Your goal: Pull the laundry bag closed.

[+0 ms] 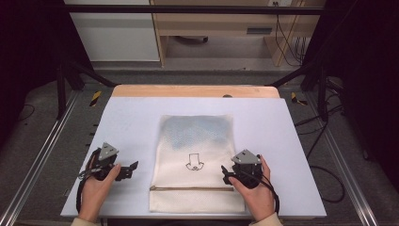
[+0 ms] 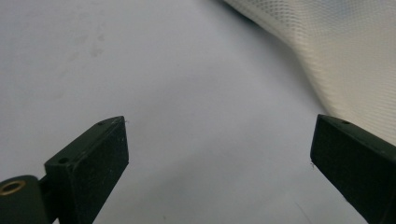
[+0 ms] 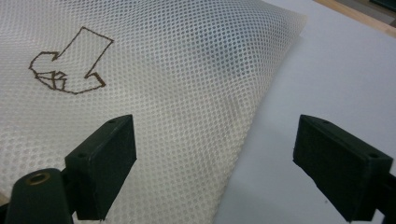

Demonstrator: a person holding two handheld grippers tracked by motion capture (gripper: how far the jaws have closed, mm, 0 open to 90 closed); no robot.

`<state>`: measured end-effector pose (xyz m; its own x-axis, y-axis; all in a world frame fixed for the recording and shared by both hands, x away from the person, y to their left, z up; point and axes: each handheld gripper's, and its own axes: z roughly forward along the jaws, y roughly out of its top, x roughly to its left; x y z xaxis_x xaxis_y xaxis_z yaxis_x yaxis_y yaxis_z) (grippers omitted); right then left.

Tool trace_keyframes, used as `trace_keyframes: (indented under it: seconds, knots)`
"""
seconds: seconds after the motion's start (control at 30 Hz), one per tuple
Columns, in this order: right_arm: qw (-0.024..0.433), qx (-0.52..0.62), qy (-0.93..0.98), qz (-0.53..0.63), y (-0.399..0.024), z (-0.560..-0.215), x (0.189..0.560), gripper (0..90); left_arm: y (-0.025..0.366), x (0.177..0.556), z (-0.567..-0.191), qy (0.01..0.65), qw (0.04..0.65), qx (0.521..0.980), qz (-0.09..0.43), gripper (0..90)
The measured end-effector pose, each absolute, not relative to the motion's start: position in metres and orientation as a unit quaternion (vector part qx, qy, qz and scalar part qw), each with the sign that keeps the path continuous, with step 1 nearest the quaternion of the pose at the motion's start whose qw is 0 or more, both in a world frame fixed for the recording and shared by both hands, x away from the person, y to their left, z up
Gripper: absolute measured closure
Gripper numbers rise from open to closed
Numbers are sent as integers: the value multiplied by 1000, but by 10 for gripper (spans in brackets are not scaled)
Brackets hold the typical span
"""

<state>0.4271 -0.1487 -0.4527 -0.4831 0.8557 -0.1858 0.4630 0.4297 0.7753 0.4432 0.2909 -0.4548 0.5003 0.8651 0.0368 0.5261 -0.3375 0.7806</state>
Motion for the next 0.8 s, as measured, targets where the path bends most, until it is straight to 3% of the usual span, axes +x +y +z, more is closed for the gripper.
trace_keyframes:
  seconds: [0.27, 0.6, 0.8]
  knots:
    - [279, 405, 803, 337, -140, -452, 422, 148, 288, 406, -444, 409, 374, 804, 215, 43]
    - [263, 368, 830, 326, -121, -452, 417, 201, 285, 400, -440, 417, 383, 796, 215, 57]
    - [252, 346, 840, 333, -106, -442, 414, 150, 291, 399, -442, 417, 390, 791, 218, 57]
